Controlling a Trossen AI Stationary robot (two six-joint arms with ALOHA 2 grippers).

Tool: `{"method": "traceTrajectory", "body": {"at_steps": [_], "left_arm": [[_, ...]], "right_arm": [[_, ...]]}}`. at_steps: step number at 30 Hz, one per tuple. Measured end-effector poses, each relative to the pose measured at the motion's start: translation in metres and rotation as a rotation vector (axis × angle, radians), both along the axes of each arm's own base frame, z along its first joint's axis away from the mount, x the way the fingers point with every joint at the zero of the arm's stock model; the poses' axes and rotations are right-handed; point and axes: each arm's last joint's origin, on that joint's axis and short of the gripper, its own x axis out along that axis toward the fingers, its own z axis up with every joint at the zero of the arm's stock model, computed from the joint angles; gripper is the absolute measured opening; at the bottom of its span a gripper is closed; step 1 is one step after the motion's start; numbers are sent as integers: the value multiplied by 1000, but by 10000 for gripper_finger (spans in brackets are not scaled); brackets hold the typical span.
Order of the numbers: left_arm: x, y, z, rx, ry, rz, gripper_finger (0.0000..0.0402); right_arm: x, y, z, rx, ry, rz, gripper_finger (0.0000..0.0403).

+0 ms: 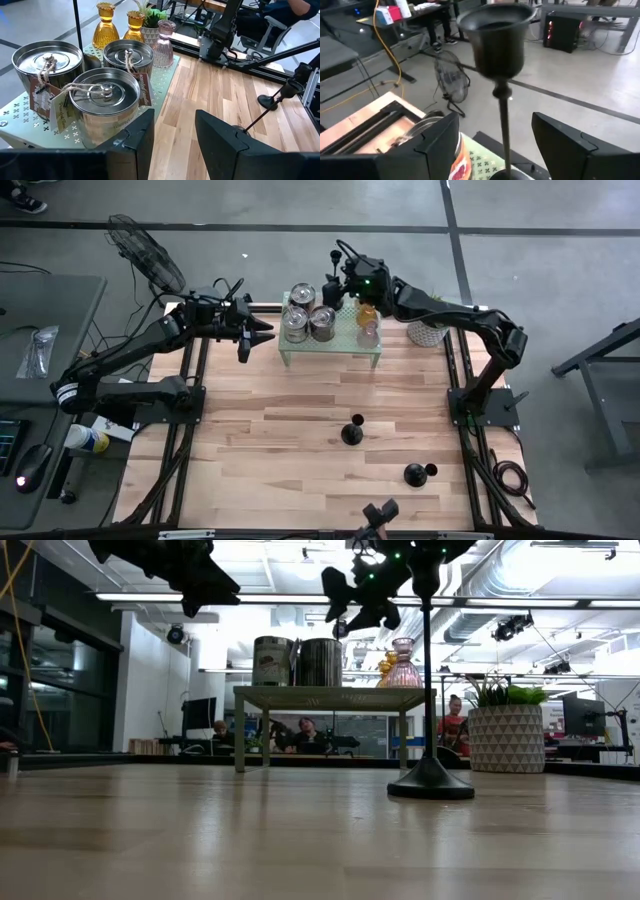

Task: Pick & Place candle stick holders
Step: Put the top black candle holder on the shelf

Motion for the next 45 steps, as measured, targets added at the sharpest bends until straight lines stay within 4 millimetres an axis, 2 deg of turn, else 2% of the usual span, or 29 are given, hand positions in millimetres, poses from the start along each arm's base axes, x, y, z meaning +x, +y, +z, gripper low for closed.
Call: {"method": "traceTrajectory", "body": {"at_steps": [10, 15, 20, 28, 33, 38, 45], "left_arm": [[0, 0, 0, -17, -3, 5, 138], [0, 0, 0, -25, -5, 8, 138], [0, 0, 0, -38, -6, 24, 138], [0, 1, 0, -65, -10, 48, 138], [-1, 0, -1, -85, 0, 43, 138], [-2, -1, -5, -136, 32, 51, 138], [-3, -1, -8, -209, 48, 84, 138]], "right_arm": [[-12, 10, 8, 43, 54, 33, 243], [-18, 17, 11, 92, 71, 110, 243], [-28, 24, 13, 160, 102, 151, 243], [-49, 40, 30, 211, 123, 267, 243], [-70, 56, 42, 222, 172, 416, 243], [-91, 77, 44, 237, 325, 594, 243], [-102, 106, 40, 272, 468, 769, 243]]}}
